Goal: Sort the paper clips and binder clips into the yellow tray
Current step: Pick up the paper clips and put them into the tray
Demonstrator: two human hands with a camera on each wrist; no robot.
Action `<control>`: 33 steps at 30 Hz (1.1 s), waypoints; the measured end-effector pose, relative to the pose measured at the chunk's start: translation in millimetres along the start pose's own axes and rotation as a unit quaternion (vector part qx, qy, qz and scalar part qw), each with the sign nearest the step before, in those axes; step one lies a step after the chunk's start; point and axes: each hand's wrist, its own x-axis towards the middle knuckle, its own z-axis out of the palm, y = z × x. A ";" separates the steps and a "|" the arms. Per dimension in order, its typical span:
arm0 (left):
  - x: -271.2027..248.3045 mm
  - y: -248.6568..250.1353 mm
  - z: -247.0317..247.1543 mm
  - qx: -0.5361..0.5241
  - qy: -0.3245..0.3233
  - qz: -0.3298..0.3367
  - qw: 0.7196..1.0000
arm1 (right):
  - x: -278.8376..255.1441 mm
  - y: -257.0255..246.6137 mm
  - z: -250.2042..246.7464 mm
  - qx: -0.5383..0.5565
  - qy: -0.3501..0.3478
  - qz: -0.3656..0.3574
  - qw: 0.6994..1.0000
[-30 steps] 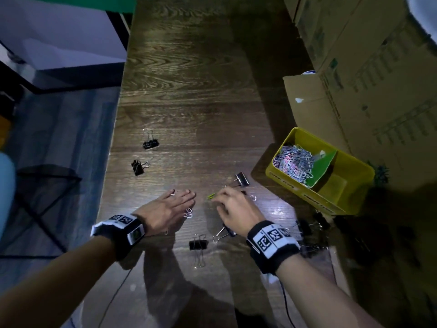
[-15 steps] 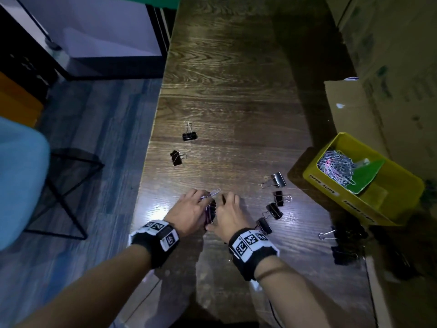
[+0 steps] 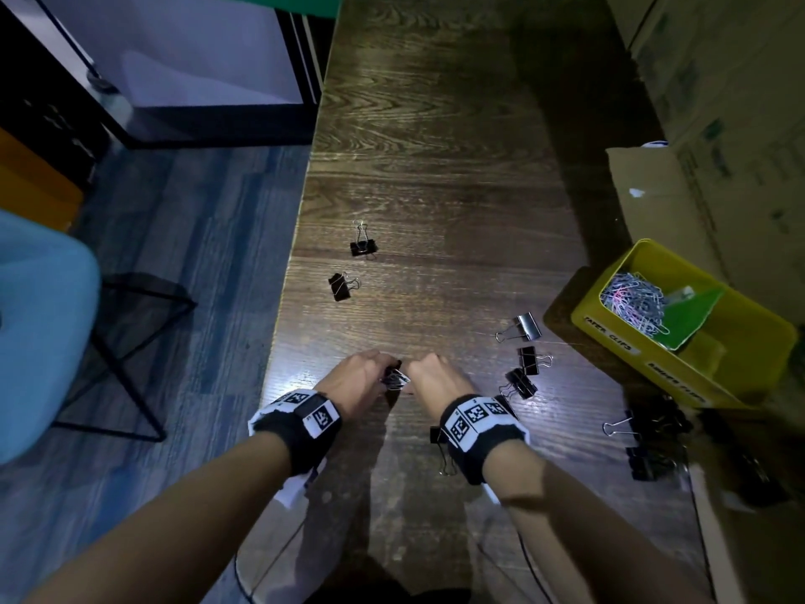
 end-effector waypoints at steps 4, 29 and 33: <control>-2.0 -3.7 3.4 0.002 0.011 -0.022 1.000 | 1.5 3.5 4.2 -0.009 0.028 -0.011 0.999; 10.6 -6.2 -57.5 -0.488 0.061 -0.110 0.864 | -19.9 68.1 -29.4 0.471 0.185 0.102 0.856; 33.8 32.4 -89.3 -0.505 0.022 -0.053 0.861 | -49.5 84.7 -54.4 0.544 0.251 0.081 0.796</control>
